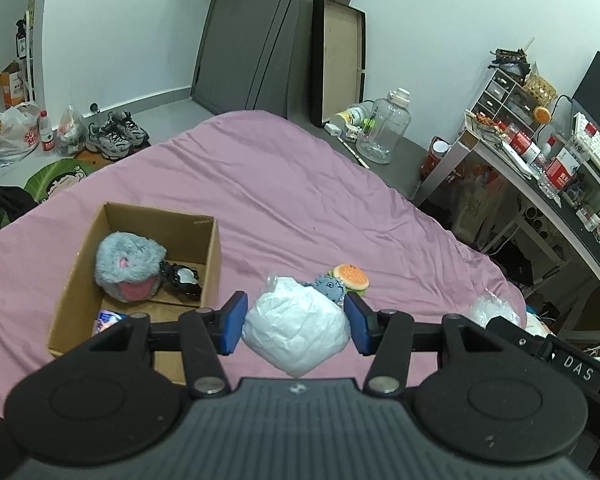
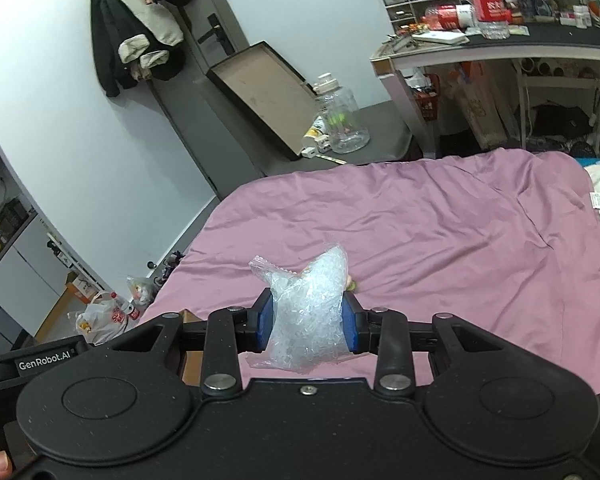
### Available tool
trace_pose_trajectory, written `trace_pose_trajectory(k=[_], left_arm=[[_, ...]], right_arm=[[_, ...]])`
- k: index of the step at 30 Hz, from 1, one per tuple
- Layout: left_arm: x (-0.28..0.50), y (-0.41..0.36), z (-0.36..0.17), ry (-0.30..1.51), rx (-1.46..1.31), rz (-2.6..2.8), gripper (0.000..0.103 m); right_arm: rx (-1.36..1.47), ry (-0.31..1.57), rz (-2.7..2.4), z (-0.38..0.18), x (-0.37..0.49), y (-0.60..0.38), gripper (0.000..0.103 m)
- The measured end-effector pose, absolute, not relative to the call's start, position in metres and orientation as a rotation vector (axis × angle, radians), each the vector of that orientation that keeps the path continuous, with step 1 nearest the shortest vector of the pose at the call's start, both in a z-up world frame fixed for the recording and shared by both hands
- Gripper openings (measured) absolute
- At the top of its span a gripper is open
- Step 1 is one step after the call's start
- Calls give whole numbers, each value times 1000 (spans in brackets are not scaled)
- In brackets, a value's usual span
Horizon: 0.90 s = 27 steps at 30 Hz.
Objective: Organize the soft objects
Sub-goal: 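Lift the white plush with the left gripper while the right gripper lifts the bubble-wrap bag, then lower both held items into the box and open both grippers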
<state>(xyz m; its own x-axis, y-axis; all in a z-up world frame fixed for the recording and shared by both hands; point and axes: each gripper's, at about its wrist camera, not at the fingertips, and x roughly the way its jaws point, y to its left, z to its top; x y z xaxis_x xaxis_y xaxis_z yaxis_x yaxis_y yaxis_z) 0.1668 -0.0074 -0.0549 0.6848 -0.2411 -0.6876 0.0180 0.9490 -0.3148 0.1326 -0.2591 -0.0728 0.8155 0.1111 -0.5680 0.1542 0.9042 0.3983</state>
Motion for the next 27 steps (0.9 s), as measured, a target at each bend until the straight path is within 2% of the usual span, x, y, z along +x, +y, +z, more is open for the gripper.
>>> trace_pose_trajectory(k=[13,27], left_arm=[[162,45,-46,769,-251,-128,52],[179,103,-68,800,-283,-82,52]], right_arm=[[416,622,43,-69,142,-209,34],[329,670,110,-76,160,-145,34]])
